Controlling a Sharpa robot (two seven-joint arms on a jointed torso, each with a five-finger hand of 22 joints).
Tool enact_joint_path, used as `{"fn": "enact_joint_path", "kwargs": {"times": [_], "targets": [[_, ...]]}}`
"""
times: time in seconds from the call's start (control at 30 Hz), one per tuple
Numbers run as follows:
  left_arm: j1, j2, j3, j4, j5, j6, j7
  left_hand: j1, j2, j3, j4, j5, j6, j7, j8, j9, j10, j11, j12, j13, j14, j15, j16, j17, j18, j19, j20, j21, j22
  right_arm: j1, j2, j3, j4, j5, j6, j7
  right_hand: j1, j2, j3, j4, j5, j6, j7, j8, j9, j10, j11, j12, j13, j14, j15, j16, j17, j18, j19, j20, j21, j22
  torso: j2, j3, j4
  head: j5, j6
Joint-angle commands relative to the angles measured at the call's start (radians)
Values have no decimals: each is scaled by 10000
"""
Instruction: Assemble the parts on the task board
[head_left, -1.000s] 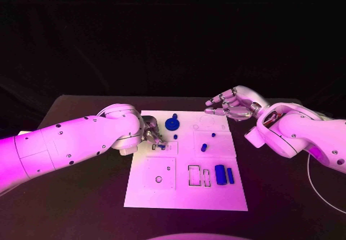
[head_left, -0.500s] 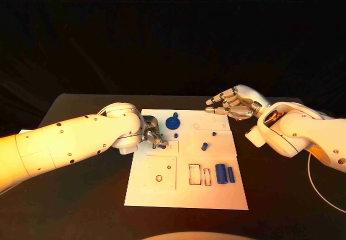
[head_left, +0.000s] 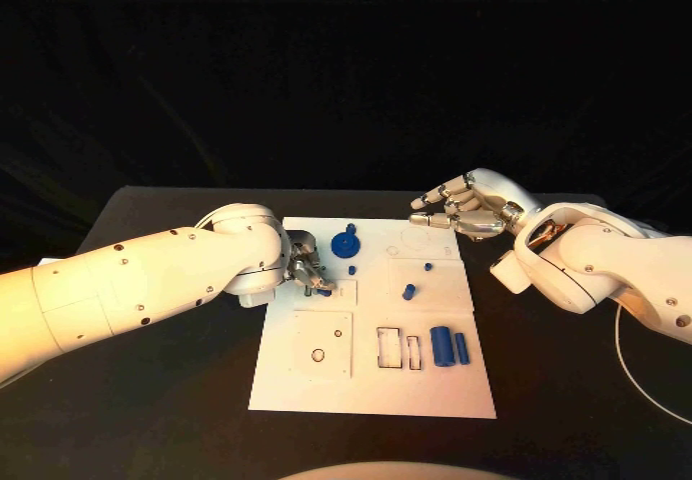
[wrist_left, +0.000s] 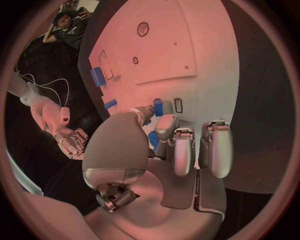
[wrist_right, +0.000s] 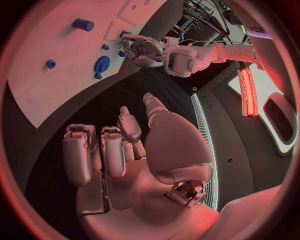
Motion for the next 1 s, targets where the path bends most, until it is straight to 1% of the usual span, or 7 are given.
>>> {"fn": "enact_joint_path", "kwargs": {"times": [0.03, 0.37, 0.43, 0.53, 0.77, 0.87, 1.0], "targets": [[-33, 79, -39, -41, -44, 320, -542, -127, 48, 1466, -1540, -1, 160, -102, 54, 11, 90, -17, 60, 19, 1032, 31, 30, 2627, -54, 497, 40, -20, 1589, -9, 12, 0, 25, -12, 135, 98, 0, 87, -53, -13, 35, 93, 6, 55, 12, -34, -26, 34, -8, 816, 25, -31, 1696, -91, 235, 54, -54, 981, -1, 4, 0, 12, -16], [-30, 261, -65, -204, 59, 390, -591, -1133, 178, 880, -1170, -29, 510, -256, 135, -57, 290, -138, 181, 112, 1032, -73, 30, 2627, -63, 525, -48, -11, 1627, -9, 2, 0, 72, -11, 77, 97, -8, 128, -96, 33, 92, 102, 4, 59, 13, -53, -28, 11, -34, 807, 23, -53, 1658, -85, 221, 52, -69, 951, 1, 13, -8, -31, -45], [-29, 291, -67, -238, 80, 417, -606, -1339, 253, 771, -1063, -26, 566, -272, 132, -86, 307, -152, 187, 117, 1032, -87, 30, 2627, -65, 532, -64, -7, 1637, -9, -11, 0, 85, -8, 46, 102, -12, 145, -106, 49, 101, 102, 5, 59, 13, -58, -28, 5, -40, 803, 23, -62, 1642, -85, 221, 52, -70, 951, 3, 12, -6, -68, -20], [-29, 332, -69, -276, 98, 439, -618, -1449, 280, 696, -1030, -27, 597, -285, 124, -119, 309, -164, 173, 99, 1032, -99, 30, 2627, -67, 538, -77, -3, 1646, -8, -26, 0, 93, 6, 19, 107, -18, 167, -121, 71, 114, 101, 6, 58, 12, -61, -27, 6, -42, 801, 23, -69, 1632, -86, 224, 51, -68, 955, -6, 13, 14, -75, -48], [-27, 391, -70, -319, 111, 486, -622, -1560, 271, 563, -1035, -34, 672, -312, 131, -172, 343, -186, 192, 115, 1032, -113, 30, 2627, -74, 554, -91, 11, 1674, -8, -29, 0, 115, 18, -4, 122, -21, 179, -130, 84, 121, 100, 6, 57, 12, -69, -27, -5, -51, 797, 22, -77, 1618, -84, 220, 51, -72, 947, 4, 4, -4, -99, -41], [-27, 411, -70, -343, 113, 507, -621, -1601, 267, 497, -1045, -36, 717, -328, 136, -200, 369, -197, 211, 133, 1032, -120, 30, 2627, -78, 562, -98, 19, 1689, -8, -36, 0, 123, 20, -4, 126, -21, 179, -130, 84, 121, 100, 6, 57, 12, -69, -27, -5, -51, 797, 22, -77, 1618, -84, 220, 51, -72, 947, -4, 9, -12, -85, -83], [-26, 434, -71, -380, 113, 489, -626, -1689, 238, 360, -1045, -41, 775, -343, 135, -251, 393, -209, 213, 134, 1032, -131, 30, 2627, -82, 572, -108, 28, 1707, -7, -41, 0, 130, 24, -9, 130, -21, 179, -130, 84, 121, 100, 6, 57, 12, -69, -27, -5, -51, 797, 22, -77, 1618, -84, 220, 51, -72, 947, 3, 8, -5, -85, -96]]}}
